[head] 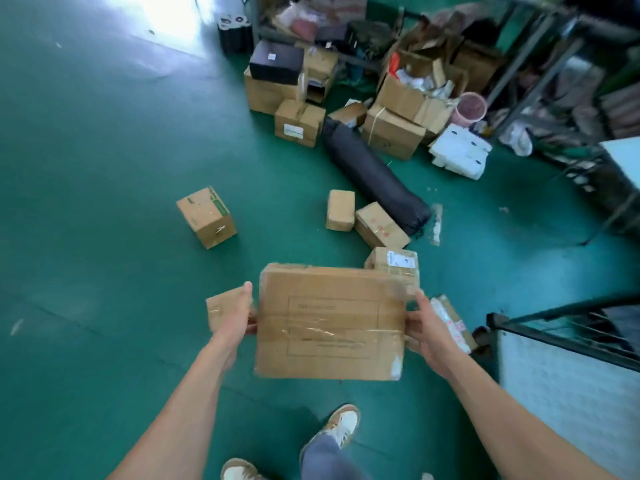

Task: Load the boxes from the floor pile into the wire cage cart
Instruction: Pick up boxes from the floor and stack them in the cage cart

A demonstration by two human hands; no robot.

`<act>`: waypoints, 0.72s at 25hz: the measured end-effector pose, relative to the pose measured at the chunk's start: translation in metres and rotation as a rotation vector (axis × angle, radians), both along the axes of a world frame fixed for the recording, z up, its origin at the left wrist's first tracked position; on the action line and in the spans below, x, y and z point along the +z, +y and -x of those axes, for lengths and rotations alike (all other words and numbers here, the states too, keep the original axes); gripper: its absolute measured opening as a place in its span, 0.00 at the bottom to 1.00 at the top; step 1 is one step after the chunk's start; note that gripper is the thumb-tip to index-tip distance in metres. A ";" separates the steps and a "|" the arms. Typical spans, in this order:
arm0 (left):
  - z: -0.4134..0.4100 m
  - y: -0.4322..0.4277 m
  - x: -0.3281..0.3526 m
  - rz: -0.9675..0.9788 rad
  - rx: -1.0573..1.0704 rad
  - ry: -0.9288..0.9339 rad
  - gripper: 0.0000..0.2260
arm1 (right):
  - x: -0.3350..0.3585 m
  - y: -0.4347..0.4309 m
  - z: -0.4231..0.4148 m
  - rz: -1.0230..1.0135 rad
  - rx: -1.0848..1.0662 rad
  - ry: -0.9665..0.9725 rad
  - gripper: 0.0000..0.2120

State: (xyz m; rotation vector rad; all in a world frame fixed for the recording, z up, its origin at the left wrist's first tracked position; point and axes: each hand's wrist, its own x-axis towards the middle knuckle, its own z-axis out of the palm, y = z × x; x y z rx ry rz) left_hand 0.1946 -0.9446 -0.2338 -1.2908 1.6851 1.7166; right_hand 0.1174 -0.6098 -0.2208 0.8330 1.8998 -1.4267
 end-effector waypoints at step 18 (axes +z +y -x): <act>0.173 0.384 0.154 -0.258 -0.721 0.221 0.29 | 0.155 0.320 -0.083 -0.010 -0.666 0.181 0.35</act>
